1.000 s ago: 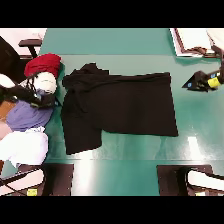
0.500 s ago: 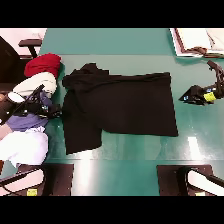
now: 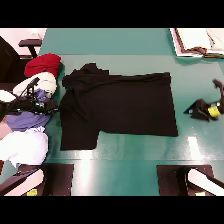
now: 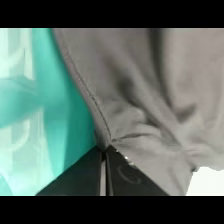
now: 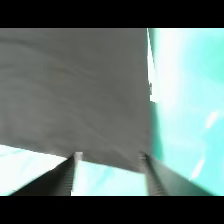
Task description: Fold the shirts.
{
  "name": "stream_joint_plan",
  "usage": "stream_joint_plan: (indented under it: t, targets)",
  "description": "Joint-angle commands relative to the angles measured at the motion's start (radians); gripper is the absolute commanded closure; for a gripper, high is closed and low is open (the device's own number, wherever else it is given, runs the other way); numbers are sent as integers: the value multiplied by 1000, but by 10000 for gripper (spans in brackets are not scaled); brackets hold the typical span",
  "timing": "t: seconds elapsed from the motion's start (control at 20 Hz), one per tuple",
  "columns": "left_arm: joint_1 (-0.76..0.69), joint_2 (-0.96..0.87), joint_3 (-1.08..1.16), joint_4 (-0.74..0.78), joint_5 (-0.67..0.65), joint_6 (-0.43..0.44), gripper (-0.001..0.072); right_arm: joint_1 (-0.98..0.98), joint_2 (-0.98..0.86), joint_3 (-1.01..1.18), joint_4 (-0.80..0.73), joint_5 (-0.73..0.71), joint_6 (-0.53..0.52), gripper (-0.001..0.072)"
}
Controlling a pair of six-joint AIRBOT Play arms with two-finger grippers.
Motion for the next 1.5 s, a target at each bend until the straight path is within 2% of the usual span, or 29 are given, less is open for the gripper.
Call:
stream_joint_plan:
  t: [0.0,0.15,0.3,0.35,0.45,0.55,0.65,0.7,0.85,0.95,1.15,1.3,1.45]
  targets:
    - [1,67,4,-4,-40,4,686,-157,27,-202,-35,-35,0,181]
    - [1,66,3,-5,-46,3,686,-186,28,-332,23,-95,-40,211]
    - [1,66,3,-6,-47,3,686,-117,28,-403,101,-193,-52,219]
    - [1,66,3,-6,-47,3,686,-87,27,-411,116,-225,-51,293]
    - [1,66,4,-6,-46,3,686,-22,27,-406,169,-275,-51,325]
    - [1,66,4,-6,-50,3,686,38,27,-378,193,-296,-51,435]
    - [1,69,5,-13,-68,2,687,102,28,-334,192,-284,-52,675]
    - [1,74,14,-28,-78,2,687,132,28,-298,191,-266,-52,693]
    - [1,172,118,-31,-79,-27,688,188,93,-129,177,-216,-53,693]
    - [1,252,269,-31,-79,-54,686,194,176,44,177,-201,-52,693]
    - [1,336,707,-31,-79,-85,686,193,316,478,172,-198,-52,693]
    - [1,339,1051,-29,-71,-120,686,193,349,779,157,-195,-39,693]
    - [1,339,1285,2,-41,-179,687,193,329,1040,26,-136,40,693]
